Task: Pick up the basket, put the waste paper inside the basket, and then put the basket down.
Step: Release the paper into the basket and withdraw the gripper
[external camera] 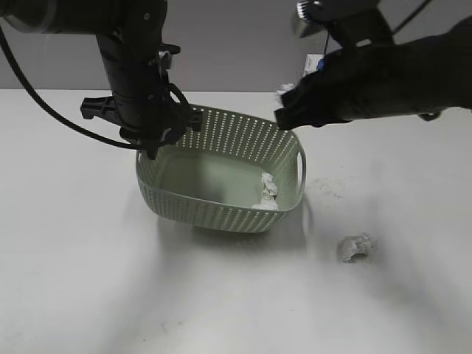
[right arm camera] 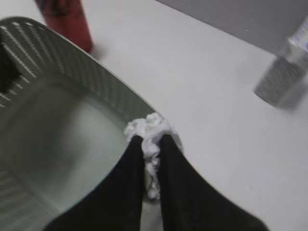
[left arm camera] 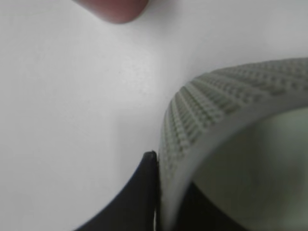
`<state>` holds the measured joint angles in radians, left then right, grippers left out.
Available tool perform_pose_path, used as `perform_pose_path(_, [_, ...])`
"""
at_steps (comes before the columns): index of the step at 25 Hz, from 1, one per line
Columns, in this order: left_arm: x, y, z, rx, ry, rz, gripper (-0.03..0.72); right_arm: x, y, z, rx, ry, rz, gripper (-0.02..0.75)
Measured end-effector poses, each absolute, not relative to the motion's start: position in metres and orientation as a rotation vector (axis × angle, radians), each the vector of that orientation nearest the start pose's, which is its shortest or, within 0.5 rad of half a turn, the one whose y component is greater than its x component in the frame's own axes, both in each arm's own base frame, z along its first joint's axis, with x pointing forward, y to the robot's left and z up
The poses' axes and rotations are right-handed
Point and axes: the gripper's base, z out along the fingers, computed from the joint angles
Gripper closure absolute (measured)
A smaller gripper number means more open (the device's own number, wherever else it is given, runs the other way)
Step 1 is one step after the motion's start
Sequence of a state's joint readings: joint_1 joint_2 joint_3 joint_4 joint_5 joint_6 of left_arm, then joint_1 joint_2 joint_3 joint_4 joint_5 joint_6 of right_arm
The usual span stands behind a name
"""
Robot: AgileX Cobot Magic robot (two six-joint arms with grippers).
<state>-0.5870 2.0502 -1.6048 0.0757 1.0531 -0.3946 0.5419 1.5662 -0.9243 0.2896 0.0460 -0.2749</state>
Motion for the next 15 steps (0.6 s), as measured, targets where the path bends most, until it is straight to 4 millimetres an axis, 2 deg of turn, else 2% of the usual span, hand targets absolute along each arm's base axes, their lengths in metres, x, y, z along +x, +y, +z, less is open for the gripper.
perform_pose_path(3, [0.354,-0.229,0.199,0.333,2.95,-0.022,0.688,0.291,0.2,0.234,-0.642,2.081,0.352,0.689])
perform_pose_path(5, [0.354,-0.229,0.199,0.333,2.95,-0.022,0.688,0.294,0.209,0.222,-0.677,2.104,0.349,0.622])
perform_pose_path(6, [0.354,-0.229,0.199,0.333,2.95,-0.022,0.688,0.295,0.212,0.215,-0.694,2.121,0.343,0.561])
perform_pose_path(9, [0.354,-0.229,0.199,0.332,2.95,-0.023,0.688,0.295,0.217,0.198,-0.742,2.169,0.329,0.236])
perform_pose_path(11, [0.354,-0.229,0.199,0.332,2.95,-0.023,0.688,0.295,0.218,0.195,-0.762,2.178,0.323,0.127])
perform_pose_path(15, [0.354,-0.229,0.199,0.332,2.949,-0.023,0.688,0.295,0.218,0.195,-0.793,2.169,0.309,0.104])
